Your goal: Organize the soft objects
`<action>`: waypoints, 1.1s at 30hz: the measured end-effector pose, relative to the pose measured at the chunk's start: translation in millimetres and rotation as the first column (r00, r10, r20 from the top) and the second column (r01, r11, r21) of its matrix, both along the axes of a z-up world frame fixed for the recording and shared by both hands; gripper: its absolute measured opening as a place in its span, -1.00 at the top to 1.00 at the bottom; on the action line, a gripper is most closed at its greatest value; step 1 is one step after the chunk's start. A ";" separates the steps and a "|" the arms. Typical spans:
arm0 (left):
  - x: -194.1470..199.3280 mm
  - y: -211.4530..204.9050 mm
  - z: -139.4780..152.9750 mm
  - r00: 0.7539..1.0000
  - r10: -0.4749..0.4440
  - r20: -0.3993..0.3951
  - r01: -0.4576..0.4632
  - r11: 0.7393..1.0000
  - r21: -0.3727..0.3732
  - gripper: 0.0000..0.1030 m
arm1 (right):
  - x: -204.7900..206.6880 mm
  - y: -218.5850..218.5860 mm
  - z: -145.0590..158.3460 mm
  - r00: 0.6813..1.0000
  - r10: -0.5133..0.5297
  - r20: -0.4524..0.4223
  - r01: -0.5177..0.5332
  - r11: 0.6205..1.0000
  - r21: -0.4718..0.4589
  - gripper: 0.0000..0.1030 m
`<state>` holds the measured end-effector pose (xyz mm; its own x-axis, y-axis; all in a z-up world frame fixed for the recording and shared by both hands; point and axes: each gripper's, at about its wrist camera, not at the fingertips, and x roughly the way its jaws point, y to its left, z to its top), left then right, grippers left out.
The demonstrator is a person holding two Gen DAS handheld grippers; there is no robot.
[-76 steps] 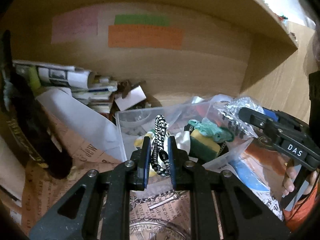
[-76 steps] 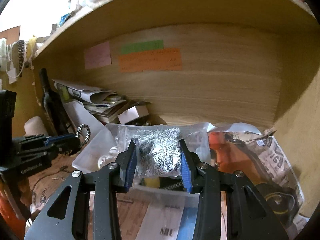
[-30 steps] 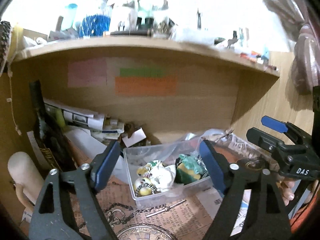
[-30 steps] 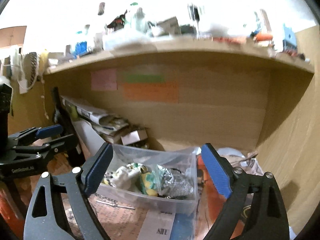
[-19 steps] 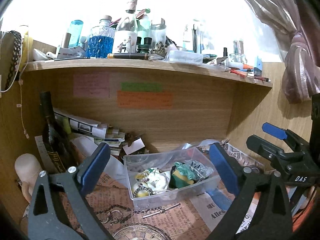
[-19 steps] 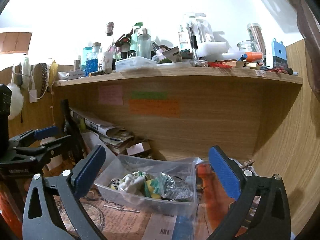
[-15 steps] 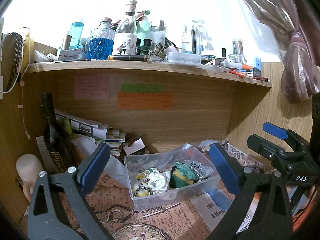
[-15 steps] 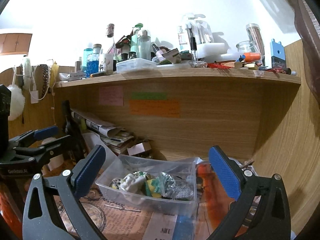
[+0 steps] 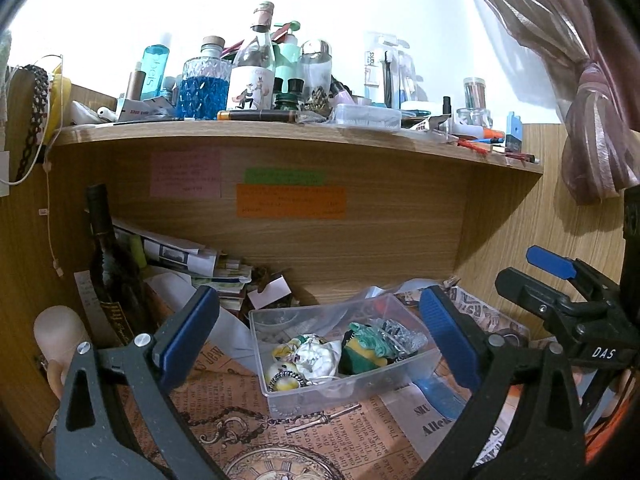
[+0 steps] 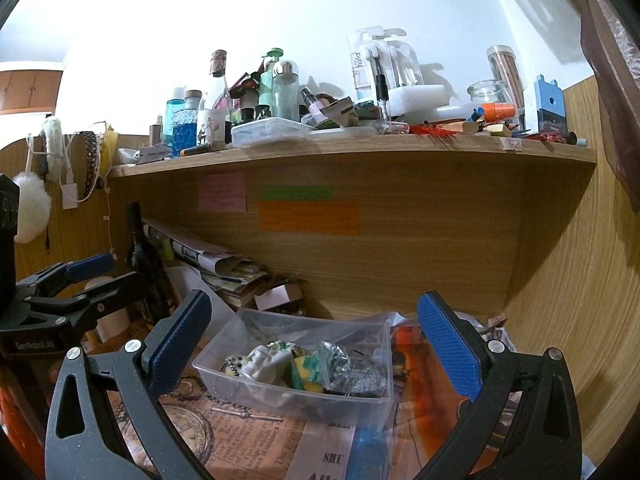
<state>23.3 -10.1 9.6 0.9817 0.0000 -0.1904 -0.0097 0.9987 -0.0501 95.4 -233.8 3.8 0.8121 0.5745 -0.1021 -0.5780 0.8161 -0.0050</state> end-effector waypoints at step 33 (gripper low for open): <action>3.4 -2.7 -2.5 1.000 0.008 -0.008 -0.008 1.000 0.011 -0.99 | 2.5 0.3 -2.5 1.000 -0.003 -0.010 0.003 1.000 0.001 -1.00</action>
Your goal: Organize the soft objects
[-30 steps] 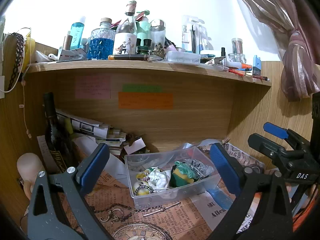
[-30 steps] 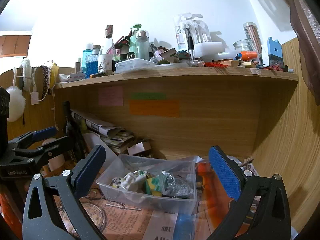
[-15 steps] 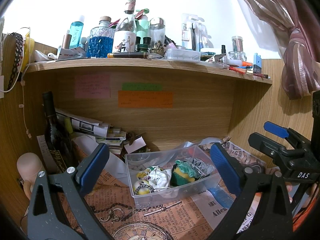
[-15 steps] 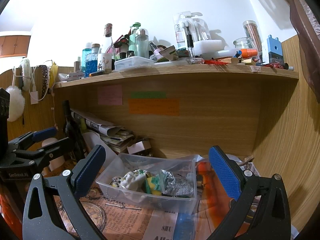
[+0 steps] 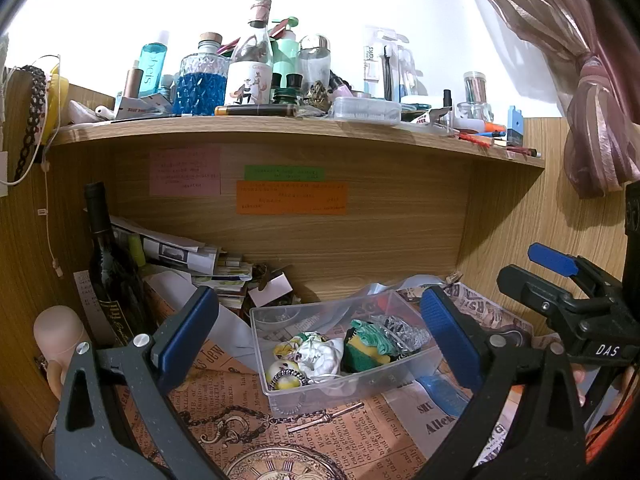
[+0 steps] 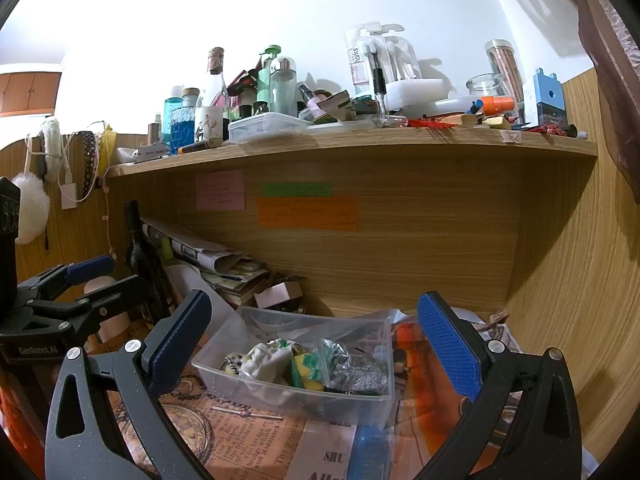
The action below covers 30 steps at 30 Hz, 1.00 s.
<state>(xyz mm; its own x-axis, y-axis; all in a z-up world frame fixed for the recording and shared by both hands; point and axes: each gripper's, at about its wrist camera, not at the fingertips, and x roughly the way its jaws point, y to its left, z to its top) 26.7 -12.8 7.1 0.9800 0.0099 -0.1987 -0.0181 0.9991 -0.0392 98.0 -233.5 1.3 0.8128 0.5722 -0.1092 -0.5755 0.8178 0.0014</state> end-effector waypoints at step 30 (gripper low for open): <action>-2.9 -4.3 2.0 1.000 0.004 0.002 -0.004 1.000 -0.007 -0.99 | -1.0 5.4 -2.3 1.000 0.011 -0.001 -0.011 1.000 -0.011 -1.00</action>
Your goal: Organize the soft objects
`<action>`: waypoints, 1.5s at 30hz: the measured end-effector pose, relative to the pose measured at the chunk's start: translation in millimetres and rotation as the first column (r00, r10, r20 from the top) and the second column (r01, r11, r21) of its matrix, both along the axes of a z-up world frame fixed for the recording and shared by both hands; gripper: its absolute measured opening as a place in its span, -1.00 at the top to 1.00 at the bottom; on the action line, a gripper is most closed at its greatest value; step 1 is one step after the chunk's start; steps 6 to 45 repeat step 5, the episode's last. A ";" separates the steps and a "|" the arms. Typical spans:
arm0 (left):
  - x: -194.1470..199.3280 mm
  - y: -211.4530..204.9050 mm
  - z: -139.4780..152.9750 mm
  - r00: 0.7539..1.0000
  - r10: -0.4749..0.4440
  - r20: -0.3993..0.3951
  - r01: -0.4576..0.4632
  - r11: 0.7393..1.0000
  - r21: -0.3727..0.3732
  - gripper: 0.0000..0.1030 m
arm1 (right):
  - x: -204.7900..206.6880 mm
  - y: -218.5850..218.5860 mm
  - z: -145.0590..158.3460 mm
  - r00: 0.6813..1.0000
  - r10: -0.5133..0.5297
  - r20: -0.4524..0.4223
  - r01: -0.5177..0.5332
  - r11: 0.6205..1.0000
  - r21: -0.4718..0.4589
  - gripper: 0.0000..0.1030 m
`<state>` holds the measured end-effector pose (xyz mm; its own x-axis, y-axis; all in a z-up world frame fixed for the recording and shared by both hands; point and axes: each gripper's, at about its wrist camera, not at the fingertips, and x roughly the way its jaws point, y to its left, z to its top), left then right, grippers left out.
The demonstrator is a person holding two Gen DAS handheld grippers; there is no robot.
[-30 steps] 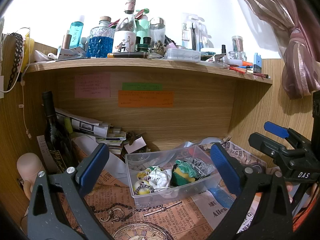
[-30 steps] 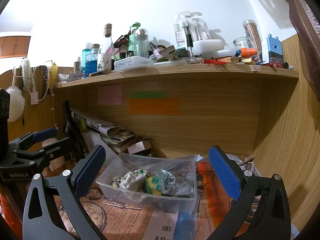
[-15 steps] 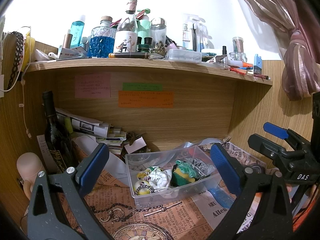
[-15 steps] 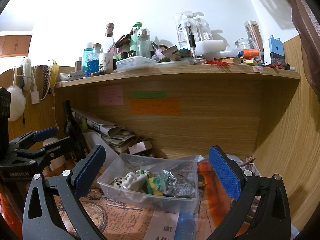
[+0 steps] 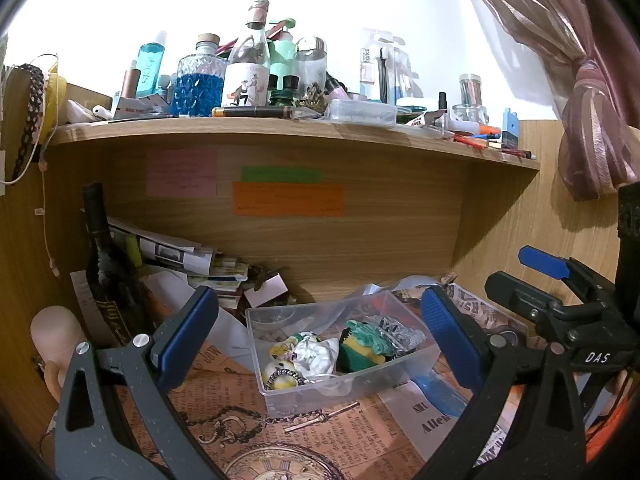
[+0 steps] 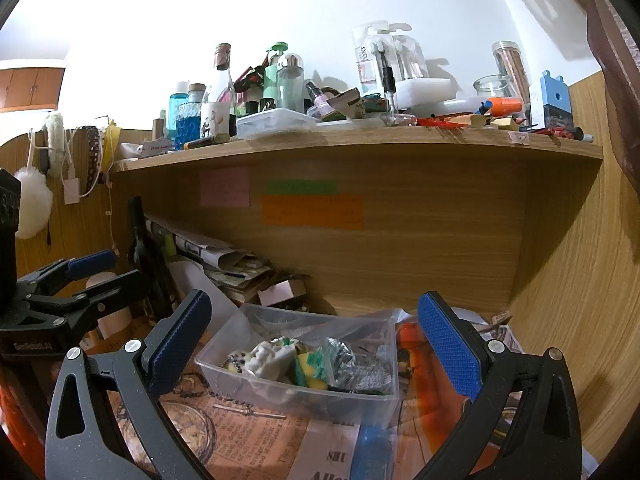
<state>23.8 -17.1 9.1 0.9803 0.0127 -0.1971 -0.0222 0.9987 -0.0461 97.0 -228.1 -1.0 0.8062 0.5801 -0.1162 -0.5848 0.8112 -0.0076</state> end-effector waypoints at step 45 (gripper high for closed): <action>1.0 -0.1 -1.6 1.000 0.003 -0.005 -0.003 1.000 -0.006 -0.99 | 0.8 0.4 -2.0 1.000 0.003 -0.004 -0.003 1.000 -0.005 -1.00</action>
